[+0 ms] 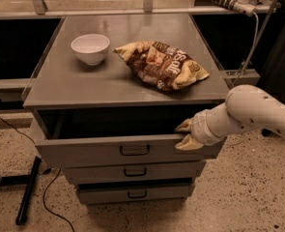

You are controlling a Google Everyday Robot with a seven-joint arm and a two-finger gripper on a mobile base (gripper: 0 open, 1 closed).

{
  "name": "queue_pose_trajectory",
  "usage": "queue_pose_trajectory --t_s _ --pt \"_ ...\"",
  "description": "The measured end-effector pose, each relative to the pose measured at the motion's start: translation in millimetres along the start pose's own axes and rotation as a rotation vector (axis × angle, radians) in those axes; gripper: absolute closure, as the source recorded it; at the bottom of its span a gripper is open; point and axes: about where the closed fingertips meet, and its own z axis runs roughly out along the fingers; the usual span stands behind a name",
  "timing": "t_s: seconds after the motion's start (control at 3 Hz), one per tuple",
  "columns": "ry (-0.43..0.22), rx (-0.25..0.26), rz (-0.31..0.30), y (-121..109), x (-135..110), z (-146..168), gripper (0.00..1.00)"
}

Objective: Open top drawer

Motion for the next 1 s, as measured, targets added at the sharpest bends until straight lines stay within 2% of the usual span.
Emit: queue_pose_trajectory --t_s 0.33,0.67,1.0 --pt "-0.001 0.0 0.001 0.3 2.5 -1.5 0.61" --pt "-0.015 -0.023 0.002 10.9 3.0 0.1 0.84" --pt "-0.018 -0.023 0.003 12.1 3.5 -2.4 1.0"
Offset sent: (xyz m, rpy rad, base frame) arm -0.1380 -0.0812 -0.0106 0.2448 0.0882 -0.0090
